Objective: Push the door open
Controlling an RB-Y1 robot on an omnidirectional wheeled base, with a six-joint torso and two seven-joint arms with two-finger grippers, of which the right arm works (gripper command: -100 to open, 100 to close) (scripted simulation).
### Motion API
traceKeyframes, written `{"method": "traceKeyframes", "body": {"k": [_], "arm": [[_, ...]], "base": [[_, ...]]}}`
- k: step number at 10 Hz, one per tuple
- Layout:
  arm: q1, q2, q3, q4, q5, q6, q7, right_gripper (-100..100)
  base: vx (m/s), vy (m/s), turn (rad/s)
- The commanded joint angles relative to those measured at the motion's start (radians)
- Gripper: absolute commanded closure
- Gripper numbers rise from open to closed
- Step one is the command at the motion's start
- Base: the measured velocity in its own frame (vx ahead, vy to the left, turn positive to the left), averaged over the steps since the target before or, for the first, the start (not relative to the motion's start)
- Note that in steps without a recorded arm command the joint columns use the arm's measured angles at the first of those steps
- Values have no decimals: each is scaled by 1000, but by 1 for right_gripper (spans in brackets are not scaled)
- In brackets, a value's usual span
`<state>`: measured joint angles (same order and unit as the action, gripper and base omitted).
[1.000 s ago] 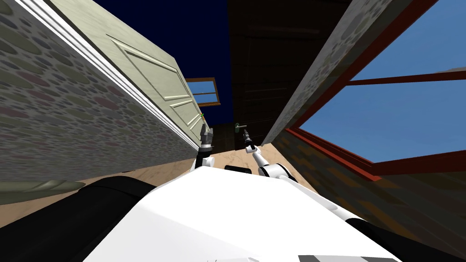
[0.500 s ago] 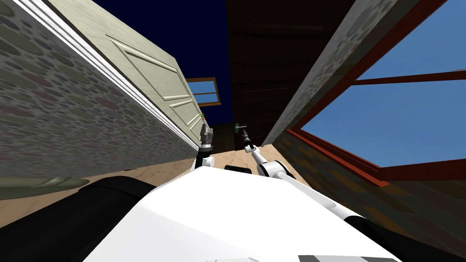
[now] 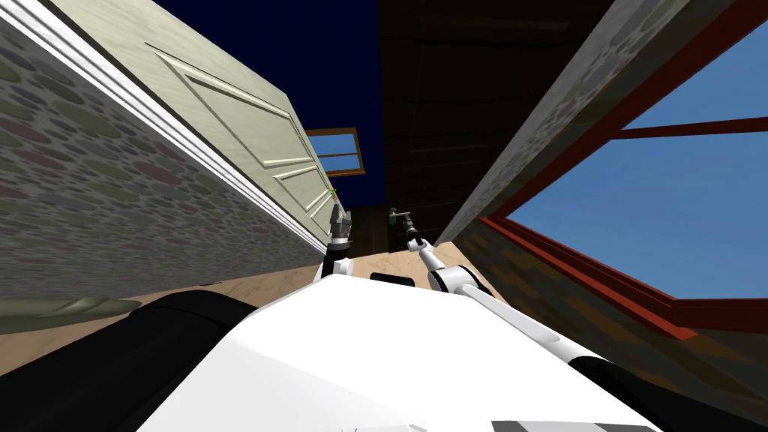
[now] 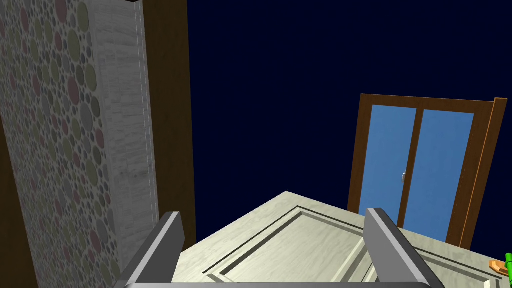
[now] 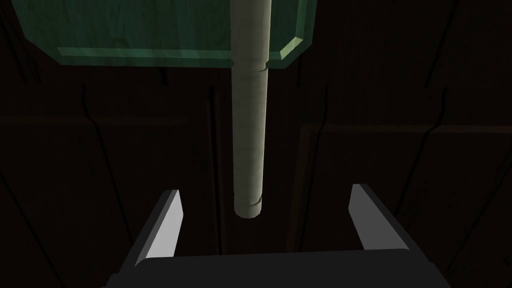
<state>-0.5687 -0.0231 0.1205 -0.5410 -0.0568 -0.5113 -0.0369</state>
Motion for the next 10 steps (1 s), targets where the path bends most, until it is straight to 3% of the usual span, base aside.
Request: {"method": "traceKeyframes", "body": {"k": [1,4,5,6,10], "arm": [[-7,2,-4,18,-2,-11,1,-100],[-6,39,-9,19,-3,-14,3,-100],[-17,32,-11,37,-4,-19,4,-100],[-17,32,-11,37,-4,-19,4,100],[-17,32,-11,37,-4,-19,4,100]], "base": [[198,57,25],[191,48,22],[85,27,5],[-12,-4,-4],[-9,-5,6]]}}
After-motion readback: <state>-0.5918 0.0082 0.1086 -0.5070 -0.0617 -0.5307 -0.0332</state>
